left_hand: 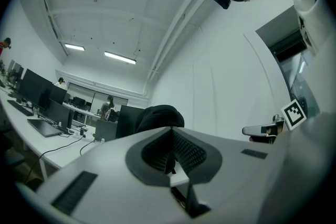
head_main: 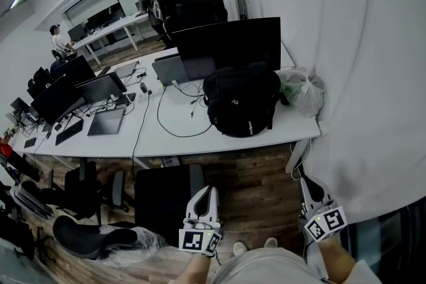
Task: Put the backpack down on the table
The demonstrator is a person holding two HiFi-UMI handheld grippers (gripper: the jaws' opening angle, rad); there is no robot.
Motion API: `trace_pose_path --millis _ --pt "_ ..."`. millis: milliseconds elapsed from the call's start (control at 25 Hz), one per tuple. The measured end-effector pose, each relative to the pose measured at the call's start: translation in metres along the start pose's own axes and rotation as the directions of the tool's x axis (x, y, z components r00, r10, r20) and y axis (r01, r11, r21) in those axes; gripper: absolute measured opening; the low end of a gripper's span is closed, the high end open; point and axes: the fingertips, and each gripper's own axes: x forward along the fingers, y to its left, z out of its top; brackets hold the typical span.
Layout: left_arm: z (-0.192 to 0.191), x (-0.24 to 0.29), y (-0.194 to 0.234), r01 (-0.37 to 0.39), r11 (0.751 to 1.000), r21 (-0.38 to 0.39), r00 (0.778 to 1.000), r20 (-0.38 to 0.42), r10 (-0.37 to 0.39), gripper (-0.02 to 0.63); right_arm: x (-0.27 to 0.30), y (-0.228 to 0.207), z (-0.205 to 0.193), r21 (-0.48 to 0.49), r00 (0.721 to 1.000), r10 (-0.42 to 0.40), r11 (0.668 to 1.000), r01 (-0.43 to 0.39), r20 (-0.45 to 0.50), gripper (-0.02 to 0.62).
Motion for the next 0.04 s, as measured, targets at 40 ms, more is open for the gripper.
trace_pose_path --millis 40 --pt "-0.0004 0.0002 -0.0003 0.001 1.0 0.0 1.0 -0.001 -0.001 0.009 0.0 -0.0003 -0.0009 0.0 1.0 -0.001 1.0 0.001 -0.002 0.014"
